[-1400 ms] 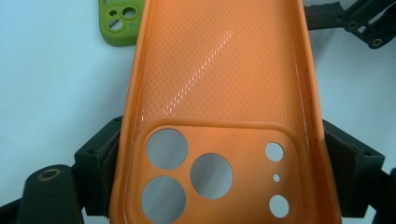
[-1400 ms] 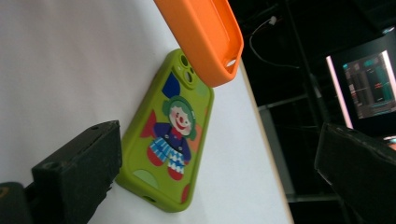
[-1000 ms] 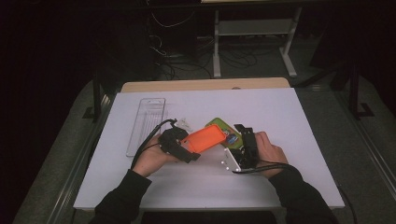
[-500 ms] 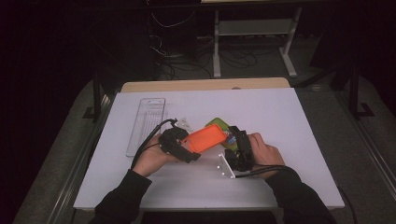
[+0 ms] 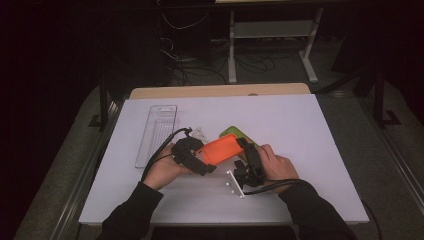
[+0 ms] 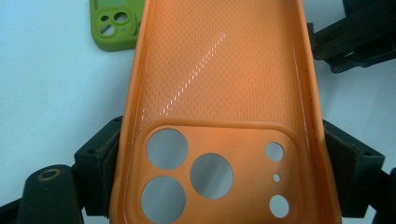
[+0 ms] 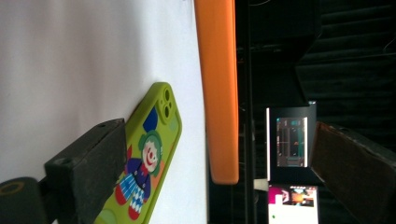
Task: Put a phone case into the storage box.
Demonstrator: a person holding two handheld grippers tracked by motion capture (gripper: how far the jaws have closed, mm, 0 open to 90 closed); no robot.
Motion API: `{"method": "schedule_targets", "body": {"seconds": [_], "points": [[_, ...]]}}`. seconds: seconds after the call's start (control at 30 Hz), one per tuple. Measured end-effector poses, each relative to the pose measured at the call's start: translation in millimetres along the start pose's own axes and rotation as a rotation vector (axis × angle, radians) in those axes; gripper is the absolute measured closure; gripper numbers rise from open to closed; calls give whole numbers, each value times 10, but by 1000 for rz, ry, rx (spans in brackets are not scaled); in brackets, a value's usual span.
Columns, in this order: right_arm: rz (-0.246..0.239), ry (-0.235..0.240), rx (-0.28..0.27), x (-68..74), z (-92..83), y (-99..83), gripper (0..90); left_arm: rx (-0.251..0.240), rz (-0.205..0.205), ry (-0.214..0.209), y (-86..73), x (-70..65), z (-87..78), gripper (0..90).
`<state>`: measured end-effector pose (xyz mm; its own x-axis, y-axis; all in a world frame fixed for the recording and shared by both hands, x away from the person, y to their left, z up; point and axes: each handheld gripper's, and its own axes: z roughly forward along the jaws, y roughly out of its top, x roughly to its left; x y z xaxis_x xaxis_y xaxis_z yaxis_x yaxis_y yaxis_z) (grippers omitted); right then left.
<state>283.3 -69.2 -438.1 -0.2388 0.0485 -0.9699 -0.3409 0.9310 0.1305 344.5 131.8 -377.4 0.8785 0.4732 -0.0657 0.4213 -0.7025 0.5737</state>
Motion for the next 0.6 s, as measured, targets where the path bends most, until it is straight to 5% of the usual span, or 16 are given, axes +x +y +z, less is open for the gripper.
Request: {"method": "schedule_targets", "body": {"seconds": [0.23, 0.6], "points": [[-15, -3, 7, 21, -12, 93, 157, 1, 10, -1, 5, -11, 9, 158], [-14, 21, 2, 26, -49, 151, 458, 5, 16, -1, 3, -17, 13, 158]]}}
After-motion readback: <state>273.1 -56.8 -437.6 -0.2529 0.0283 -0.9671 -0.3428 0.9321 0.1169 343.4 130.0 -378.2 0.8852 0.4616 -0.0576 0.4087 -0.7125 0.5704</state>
